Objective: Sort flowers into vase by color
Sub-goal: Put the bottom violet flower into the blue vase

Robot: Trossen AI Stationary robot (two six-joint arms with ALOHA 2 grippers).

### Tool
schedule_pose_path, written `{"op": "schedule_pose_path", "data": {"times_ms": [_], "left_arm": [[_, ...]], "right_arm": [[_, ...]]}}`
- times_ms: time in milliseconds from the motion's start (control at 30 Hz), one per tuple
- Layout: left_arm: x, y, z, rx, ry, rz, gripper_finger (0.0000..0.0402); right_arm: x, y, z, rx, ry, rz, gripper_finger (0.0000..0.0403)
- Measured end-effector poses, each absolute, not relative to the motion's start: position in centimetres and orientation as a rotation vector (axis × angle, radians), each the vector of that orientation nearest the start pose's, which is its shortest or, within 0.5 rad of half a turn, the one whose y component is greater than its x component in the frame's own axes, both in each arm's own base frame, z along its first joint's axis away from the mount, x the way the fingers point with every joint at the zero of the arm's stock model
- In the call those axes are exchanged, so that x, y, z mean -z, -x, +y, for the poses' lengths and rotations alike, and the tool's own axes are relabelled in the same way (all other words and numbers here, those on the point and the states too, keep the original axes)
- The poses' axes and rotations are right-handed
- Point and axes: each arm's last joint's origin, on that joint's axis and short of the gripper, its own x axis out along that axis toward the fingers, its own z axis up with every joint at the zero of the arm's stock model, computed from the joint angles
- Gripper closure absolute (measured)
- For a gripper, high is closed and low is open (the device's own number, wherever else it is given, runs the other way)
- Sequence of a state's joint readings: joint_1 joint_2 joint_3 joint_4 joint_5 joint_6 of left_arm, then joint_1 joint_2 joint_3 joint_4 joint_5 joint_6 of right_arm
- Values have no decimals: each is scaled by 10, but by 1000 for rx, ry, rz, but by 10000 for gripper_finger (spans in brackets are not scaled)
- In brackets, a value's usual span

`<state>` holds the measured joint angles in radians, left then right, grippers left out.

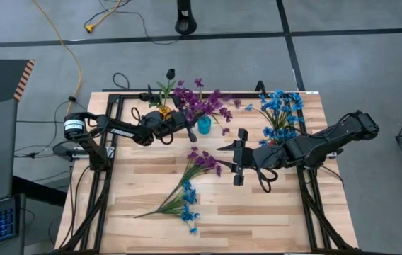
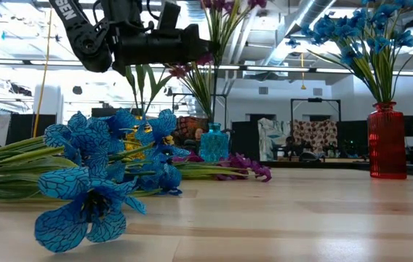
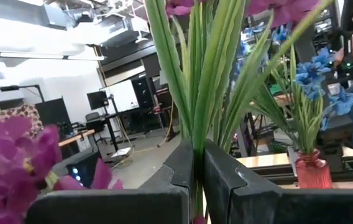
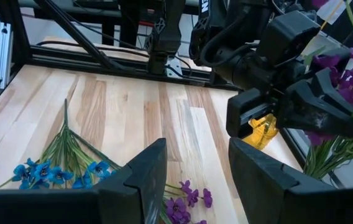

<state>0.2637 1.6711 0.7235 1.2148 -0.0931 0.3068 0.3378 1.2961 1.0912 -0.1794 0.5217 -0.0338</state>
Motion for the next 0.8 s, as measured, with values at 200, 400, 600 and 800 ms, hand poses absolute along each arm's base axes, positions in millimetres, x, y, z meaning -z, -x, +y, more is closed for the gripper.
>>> {"op": "schedule_pose_path", "data": {"times_ms": [200, 400, 600, 800], "left_arm": [[-221, -320, 91, -389, -319, -141, 397], [-216, -320, 93, -399, -311, -79, 397], [-213, -320, 94, -433, -308, -45, 397], [-212, -320, 94, -432, -299, -39, 397]], "right_arm": [[-332, -275, 81, 176, 193, 352, 204], [-332, -275, 81, 176, 193, 352, 204], [-332, -275, 81, 176, 194, 353, 204], [-332, -275, 81, 176, 194, 353, 204]]}}
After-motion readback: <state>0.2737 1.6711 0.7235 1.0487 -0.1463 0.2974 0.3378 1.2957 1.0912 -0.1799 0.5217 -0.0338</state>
